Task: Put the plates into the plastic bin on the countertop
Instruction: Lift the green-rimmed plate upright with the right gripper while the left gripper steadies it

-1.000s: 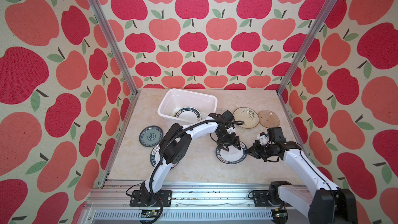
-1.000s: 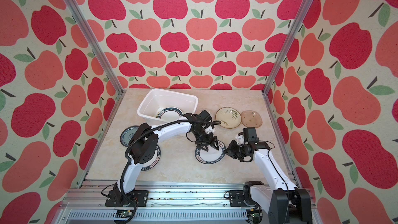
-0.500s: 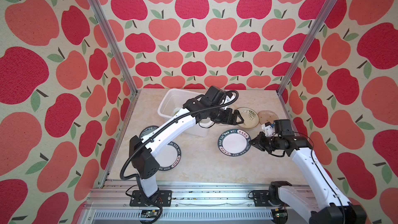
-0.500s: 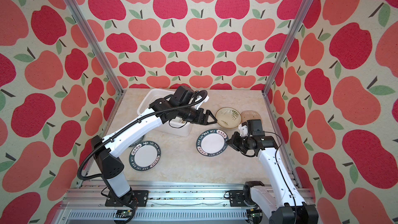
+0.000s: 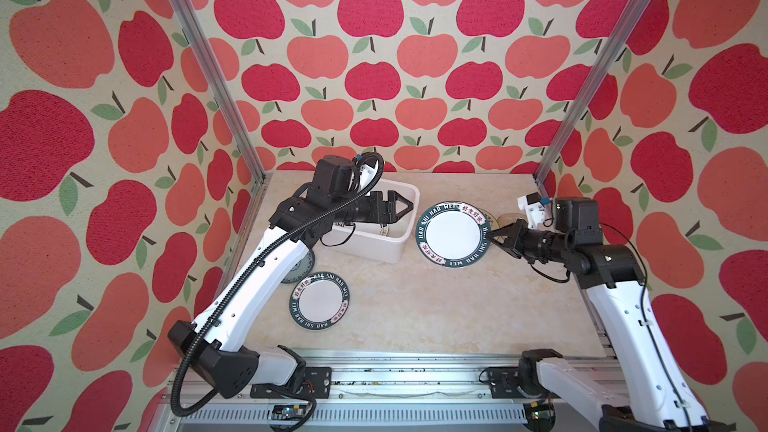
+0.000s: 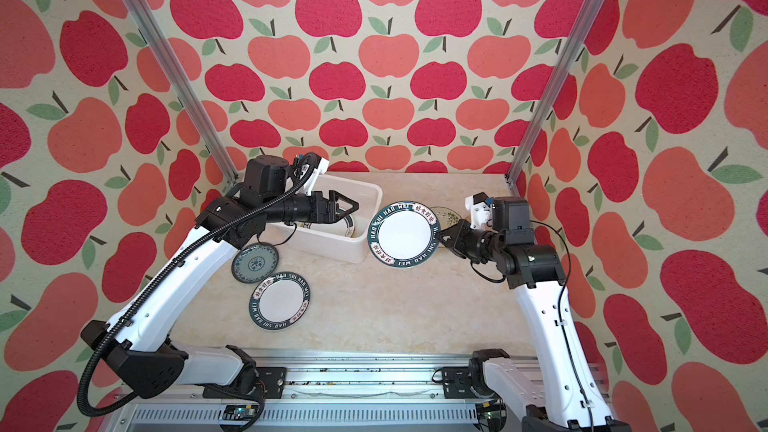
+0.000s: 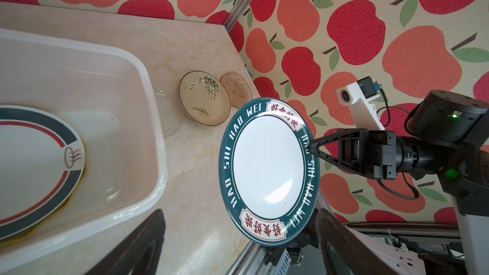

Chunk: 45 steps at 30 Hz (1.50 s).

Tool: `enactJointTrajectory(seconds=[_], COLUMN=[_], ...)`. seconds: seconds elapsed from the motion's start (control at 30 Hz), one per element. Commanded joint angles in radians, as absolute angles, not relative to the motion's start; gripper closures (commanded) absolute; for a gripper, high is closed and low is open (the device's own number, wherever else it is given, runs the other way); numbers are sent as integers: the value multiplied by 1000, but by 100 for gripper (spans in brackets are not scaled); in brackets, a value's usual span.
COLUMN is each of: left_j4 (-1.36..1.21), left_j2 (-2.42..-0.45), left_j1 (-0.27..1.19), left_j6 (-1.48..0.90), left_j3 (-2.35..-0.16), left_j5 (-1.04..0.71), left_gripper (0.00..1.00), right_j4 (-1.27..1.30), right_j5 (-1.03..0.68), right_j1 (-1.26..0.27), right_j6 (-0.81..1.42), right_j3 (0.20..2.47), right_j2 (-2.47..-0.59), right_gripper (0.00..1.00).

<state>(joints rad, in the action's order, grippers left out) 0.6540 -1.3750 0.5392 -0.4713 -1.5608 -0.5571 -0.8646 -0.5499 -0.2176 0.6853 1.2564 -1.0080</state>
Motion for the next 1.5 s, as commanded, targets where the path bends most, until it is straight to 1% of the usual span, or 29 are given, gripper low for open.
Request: enactJointTrajectory(seconds=[0.0,0.13,0.33,0.37,0.43,0.47,0.53,0.6,0.67,0.87,1.0,1.07,1.13,1.23,1.33,1.47], left_j4=[587,506,473,464,444,434,417,410,408,395,375,360,347,315,275,216], left_j2=[-1364,-1353,-1355,-1354,-1353,-1352,-1349,-1347,-1343,-1327,-1324,-1327,-1324,-1318,-1310,-1307], left_j1=[535,532,534,534,534,534,537,543,546,549,548,548,549,548,548,549], left_j6=[-520,-582,-608,-614,-630,-637,-650,-658,-665,-689,-708,-719,-730,-753,-782,-833], left_j3=[-1499,-1426,-1367,-1360,-1349,-1344,-1336,-1329,-1323,-1300,-1292,-1289,-1283,-1267,-1249,-1227], left_j5=[-662,-693,-693,-696,-701,-704,-704,-706,-705,-695,-702,-712,-714,-711,-711,-716], left_gripper=[11,15,26,29,41,45,48,54,63,77,83,86,93,100,100,100], right_j4=[-779,-706,-666,-663,-656,-652,-644,-630,-619,-600,-587,-580,-574,-563,-539,-509], right_j5=[-593,-581,-558,-555,-549,-548,-542,-537,-532,-534,-535,-537,-538,-540,-547,-553], right_j1=[-275,-334,-383,-388,-394,-397,-400,-400,-400,-400,-401,-400,-400,-401,-402,-403], right_j6=[744,790,816,818,821,823,828,836,844,851,858,862,864,868,880,891], right_j3=[1299,1297,1302,1302,1295,1291,1278,1263,1251,1238,1228,1224,1220,1213,1198,1171], right_j2=[-1032,-1048,-1066,-1068,-1069,-1071,-1069,-1066,-1063,-1065,-1066,-1067,-1068,-1068,-1068,-1071], right_gripper=[100,100,100,100,100,100,100,100,100,100,100,95,93,84,73,62])
